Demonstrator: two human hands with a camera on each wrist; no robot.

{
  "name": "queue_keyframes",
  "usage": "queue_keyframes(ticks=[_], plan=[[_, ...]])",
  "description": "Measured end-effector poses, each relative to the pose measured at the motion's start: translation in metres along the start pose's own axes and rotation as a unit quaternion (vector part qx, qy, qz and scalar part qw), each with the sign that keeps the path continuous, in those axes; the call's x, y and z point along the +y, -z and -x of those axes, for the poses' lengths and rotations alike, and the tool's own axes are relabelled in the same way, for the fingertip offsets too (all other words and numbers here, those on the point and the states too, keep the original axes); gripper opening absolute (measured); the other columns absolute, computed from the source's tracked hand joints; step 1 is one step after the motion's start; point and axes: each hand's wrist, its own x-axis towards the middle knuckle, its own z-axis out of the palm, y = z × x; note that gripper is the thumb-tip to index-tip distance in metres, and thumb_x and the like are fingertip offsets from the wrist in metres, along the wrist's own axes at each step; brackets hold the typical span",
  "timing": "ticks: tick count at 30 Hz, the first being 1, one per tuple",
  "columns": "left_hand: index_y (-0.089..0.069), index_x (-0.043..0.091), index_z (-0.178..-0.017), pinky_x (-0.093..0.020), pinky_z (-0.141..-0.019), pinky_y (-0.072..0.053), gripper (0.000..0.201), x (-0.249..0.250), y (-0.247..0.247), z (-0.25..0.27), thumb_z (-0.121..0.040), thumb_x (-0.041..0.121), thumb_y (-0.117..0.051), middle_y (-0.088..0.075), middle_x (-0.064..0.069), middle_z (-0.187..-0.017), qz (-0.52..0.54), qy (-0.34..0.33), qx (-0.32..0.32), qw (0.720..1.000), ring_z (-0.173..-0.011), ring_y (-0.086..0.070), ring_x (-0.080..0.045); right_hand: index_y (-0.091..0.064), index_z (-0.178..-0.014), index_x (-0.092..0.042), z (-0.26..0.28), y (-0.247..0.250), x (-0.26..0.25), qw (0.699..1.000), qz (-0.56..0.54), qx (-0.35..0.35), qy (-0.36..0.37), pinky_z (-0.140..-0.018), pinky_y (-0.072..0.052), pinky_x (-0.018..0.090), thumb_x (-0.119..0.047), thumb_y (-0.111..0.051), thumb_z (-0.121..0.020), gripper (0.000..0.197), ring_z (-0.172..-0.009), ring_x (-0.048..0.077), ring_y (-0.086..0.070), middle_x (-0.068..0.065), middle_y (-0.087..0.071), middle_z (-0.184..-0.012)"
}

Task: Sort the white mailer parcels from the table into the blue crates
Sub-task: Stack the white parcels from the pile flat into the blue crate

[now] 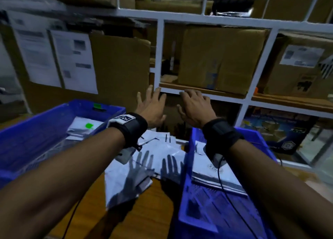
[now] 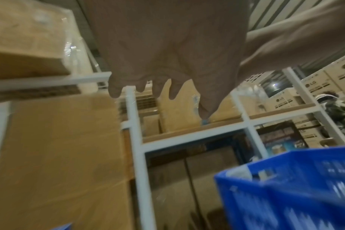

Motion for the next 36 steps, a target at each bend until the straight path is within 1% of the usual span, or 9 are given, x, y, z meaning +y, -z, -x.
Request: queue_keyframes(ticks=[4,7,9,14,19,23,28,33,36], plan=[[-0.013,0.019,-0.157,-0.069,-0.115,-0.006,0.079,-0.064,-0.023,0.01,-0.095,0.043,-0.055,0.007,-0.008,-0.166,-0.022,-0.02,-0.011,0.999,-0.151,0.01,-0.036,-0.029,-0.146,-0.02,-0.027,-0.03,-0.058,0.999,-0.022,0.026,-0.035,-0.107,-0.03,0.059,-0.042,-0.048,-0.094,0.059,-0.14,0.033,-0.025,0.011,-0.025,-0.154],[-0.01,0.016,-0.158,-0.069,-0.115,-0.006,0.078,-0.097,-0.042,0.016,-0.096,0.041,-0.052,0.01,-0.009,-0.165,-0.03,-0.019,-0.039,0.999,-0.151,0.013,-0.037,-0.019,-0.151,-0.022,-0.037,-0.063,-0.095,0.997,-0.007,-0.021,-0.079,-0.111,-0.019,0.065,-0.042,-0.048,-0.093,0.068,-0.148,0.032,-0.005,0.008,-0.008,-0.16],[-0.009,0.015,-0.158,-0.069,-0.115,-0.005,0.079,-0.109,-0.056,0.019,-0.096,0.041,-0.052,0.012,-0.009,-0.165,-0.006,-0.003,-0.072,0.997,-0.15,0.015,-0.036,-0.016,-0.152,-0.021,-0.038,-0.085,-0.116,0.993,-0.011,-0.051,-0.109,-0.112,-0.014,0.068,-0.039,-0.049,-0.093,0.07,-0.149,0.033,0.003,0.009,-0.002,-0.162],[-0.007,0.015,-0.157,-0.069,-0.115,-0.004,0.086,-0.111,-0.099,0.027,-0.094,0.048,-0.055,0.014,-0.009,-0.165,0.027,-0.033,-0.099,0.994,-0.15,0.016,-0.036,-0.014,-0.154,-0.021,-0.007,-0.147,-0.14,0.986,0.025,-0.118,-0.118,-0.112,-0.013,0.067,-0.041,-0.051,-0.094,0.074,-0.15,0.033,0.0,0.011,-0.003,-0.163],[-0.007,0.017,-0.158,-0.068,-0.114,0.001,0.089,-0.115,-0.134,0.038,-0.092,0.051,-0.057,0.02,-0.009,-0.164,0.022,-0.088,-0.109,0.99,-0.149,0.02,-0.036,-0.006,-0.156,-0.021,0.036,-0.195,-0.146,0.97,0.055,-0.21,-0.114,-0.112,0.003,0.066,-0.042,-0.04,-0.097,0.071,-0.151,0.033,0.006,0.011,0.004,-0.164],[-0.006,0.018,-0.158,-0.067,-0.113,0.005,0.089,-0.121,-0.152,0.042,-0.093,0.052,-0.056,0.024,-0.012,-0.163,-0.01,-0.116,-0.111,0.987,-0.148,0.022,-0.039,-0.001,-0.156,-0.021,0.056,-0.22,-0.149,0.959,0.1,-0.247,-0.092,-0.111,0.013,0.068,-0.044,-0.039,-0.098,0.073,-0.15,0.035,0.013,0.013,0.009,-0.164],[0.001,0.018,-0.158,-0.068,-0.112,0.01,0.095,-0.121,-0.164,0.038,-0.092,0.056,-0.055,0.033,-0.013,-0.159,-0.011,-0.12,-0.163,0.979,-0.146,0.027,-0.04,-0.01,-0.155,-0.021,0.067,-0.241,-0.148,0.951,0.105,-0.275,-0.097,-0.111,0.011,0.068,-0.049,-0.038,-0.097,0.07,-0.15,0.037,0.012,0.015,0.006,-0.164],[0.001,0.017,-0.159,-0.068,-0.113,0.007,0.095,-0.118,-0.161,0.036,-0.093,0.057,-0.054,0.035,-0.013,-0.158,-0.009,-0.131,-0.137,0.982,-0.146,0.026,-0.042,-0.014,-0.154,-0.014,0.07,-0.245,-0.145,0.95,0.103,-0.278,-0.098,-0.112,0.005,0.07,-0.046,-0.037,-0.096,0.07,-0.15,0.037,0.007,0.014,-0.001,-0.163],[0.004,0.019,-0.158,-0.069,-0.112,0.01,0.097,-0.12,-0.163,0.034,-0.092,0.06,-0.054,0.035,-0.012,-0.158,-0.017,-0.119,-0.153,0.981,-0.145,0.029,-0.041,-0.019,-0.154,-0.011,0.07,-0.247,-0.143,0.951,0.11,-0.273,-0.097,-0.112,0.004,0.07,-0.044,-0.038,-0.097,0.068,-0.15,0.038,0.002,0.014,-0.006,-0.163]])
